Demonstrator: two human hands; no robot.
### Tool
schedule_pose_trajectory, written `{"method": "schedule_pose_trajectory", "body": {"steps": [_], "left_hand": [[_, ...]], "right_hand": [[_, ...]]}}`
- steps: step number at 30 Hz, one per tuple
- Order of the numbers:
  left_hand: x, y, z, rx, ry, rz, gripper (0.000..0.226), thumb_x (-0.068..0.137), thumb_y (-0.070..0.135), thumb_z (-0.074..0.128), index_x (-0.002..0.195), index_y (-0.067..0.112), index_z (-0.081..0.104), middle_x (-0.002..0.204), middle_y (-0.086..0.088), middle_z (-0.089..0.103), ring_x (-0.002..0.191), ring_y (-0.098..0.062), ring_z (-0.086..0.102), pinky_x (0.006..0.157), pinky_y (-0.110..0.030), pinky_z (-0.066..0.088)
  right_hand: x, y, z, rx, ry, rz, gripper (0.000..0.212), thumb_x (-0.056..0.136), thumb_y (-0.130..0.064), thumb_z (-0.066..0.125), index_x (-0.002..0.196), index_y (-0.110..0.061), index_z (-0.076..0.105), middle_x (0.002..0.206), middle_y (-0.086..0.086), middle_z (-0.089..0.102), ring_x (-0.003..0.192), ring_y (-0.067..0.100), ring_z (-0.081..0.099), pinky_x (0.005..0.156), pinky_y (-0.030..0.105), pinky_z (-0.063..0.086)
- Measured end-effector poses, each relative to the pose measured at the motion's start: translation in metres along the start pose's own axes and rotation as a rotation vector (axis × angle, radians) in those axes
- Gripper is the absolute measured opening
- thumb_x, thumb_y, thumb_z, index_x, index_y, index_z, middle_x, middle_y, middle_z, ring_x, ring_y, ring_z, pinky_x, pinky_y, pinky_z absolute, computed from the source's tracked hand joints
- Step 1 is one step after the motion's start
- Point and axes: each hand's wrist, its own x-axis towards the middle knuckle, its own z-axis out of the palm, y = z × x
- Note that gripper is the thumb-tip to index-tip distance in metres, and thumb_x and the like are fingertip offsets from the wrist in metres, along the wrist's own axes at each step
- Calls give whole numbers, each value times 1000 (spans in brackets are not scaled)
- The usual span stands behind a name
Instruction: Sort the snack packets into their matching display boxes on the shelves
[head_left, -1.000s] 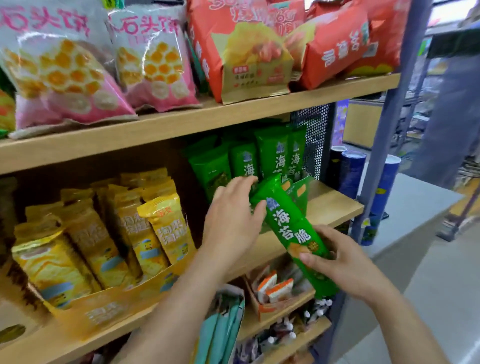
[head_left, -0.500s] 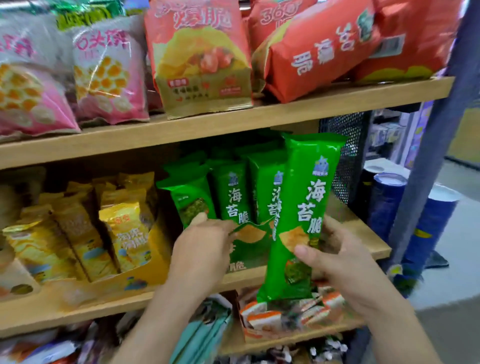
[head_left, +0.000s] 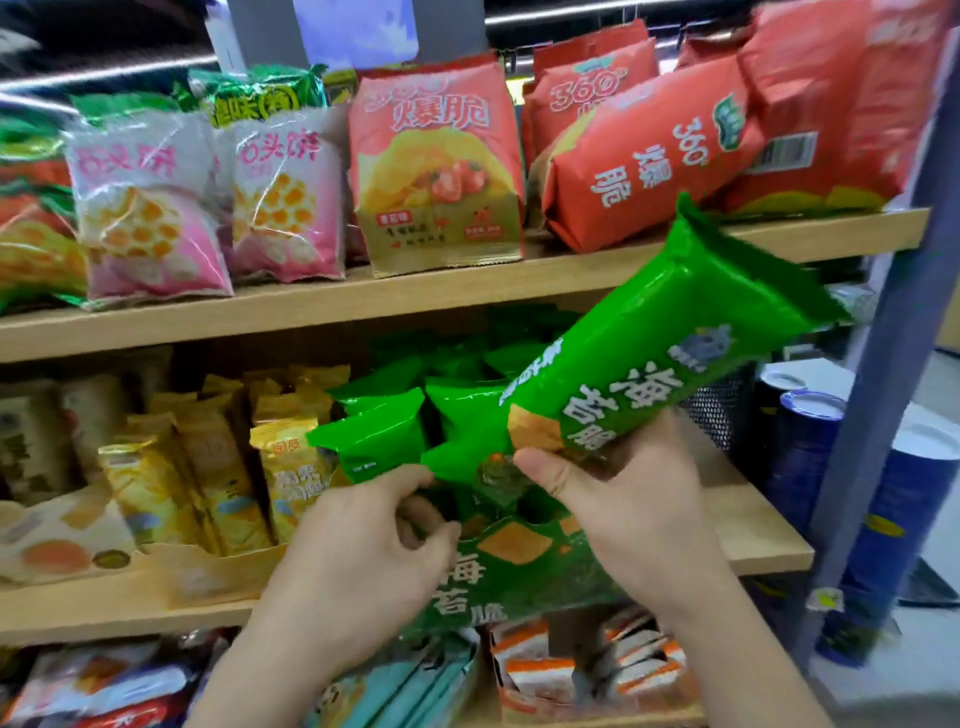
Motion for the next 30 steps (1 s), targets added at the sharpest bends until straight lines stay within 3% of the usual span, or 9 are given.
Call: {"method": "schedule_pose_trajectory", "body": {"steps": [4,7,9,15,19,21,24,27,30], "left_hand": [[-1,7,-18,-153,275,142,13,82,31,73,87,36,63,87,25,65,75,-3,64,58,-23,52],[11,27,-28,-456,220,256,59,82,37,74,133,39,44,121,24,59,112,1,58,79,-22,56],[23,38,-34,-442,194,283,80,80,41,74,142,49,25,135,19,53,129,4,45,101,-29,47],[43,30,-46,-225,261,356,46,77,25,79,117,37,59,107,24,64,103,3,60,88,-19,51],[35,19,-52,-207,230,329,37,70,38,78,100,40,57,97,24,64,95,2,61,78,-17,51],[31,19,-52,-173,178,313,44,63,49,76,99,40,52,97,23,63,91,2,61,74,-14,49],[30,20,-48,-187,87,260,60,58,48,81,102,41,42,86,12,69,77,-5,68,62,-27,57],[34,20,-42,-220,77,286,65,62,32,88,108,43,44,88,10,71,78,-5,70,61,-29,60],[37,19,-36,-213,117,339,76,63,29,87,127,45,49,105,15,68,97,-1,66,78,-26,59]], "right_hand": [[10,0,0,-241,-195,40,61,73,-21,86,107,-44,42,99,-36,63,95,-21,56,79,-3,39],[13,2,8,-372,-323,61,69,73,-30,86,119,-46,37,102,-28,63,99,-12,59,86,11,47],[12,2,12,-424,-370,82,67,74,-35,84,118,-47,35,101,-28,58,103,-2,59,87,21,48],[7,5,6,-513,-379,-31,71,73,-44,82,134,-38,47,112,-25,63,101,-4,60,90,20,50],[6,4,-11,-544,-22,-316,54,86,-49,64,133,-25,58,115,-13,60,102,2,54,86,20,46],[15,3,-21,-670,48,-369,58,89,-49,56,142,-29,46,128,-9,49,119,9,40,97,22,32],[32,4,-21,-743,-155,-219,72,87,-52,60,150,-41,26,134,-18,41,131,7,27,104,37,29],[39,9,-15,-668,-173,-187,60,85,-31,73,139,-37,47,121,-21,47,125,6,39,106,51,36],[38,1,-26,-575,-71,-319,42,84,-10,73,124,-20,63,109,-8,56,104,13,53,92,44,49]]}}
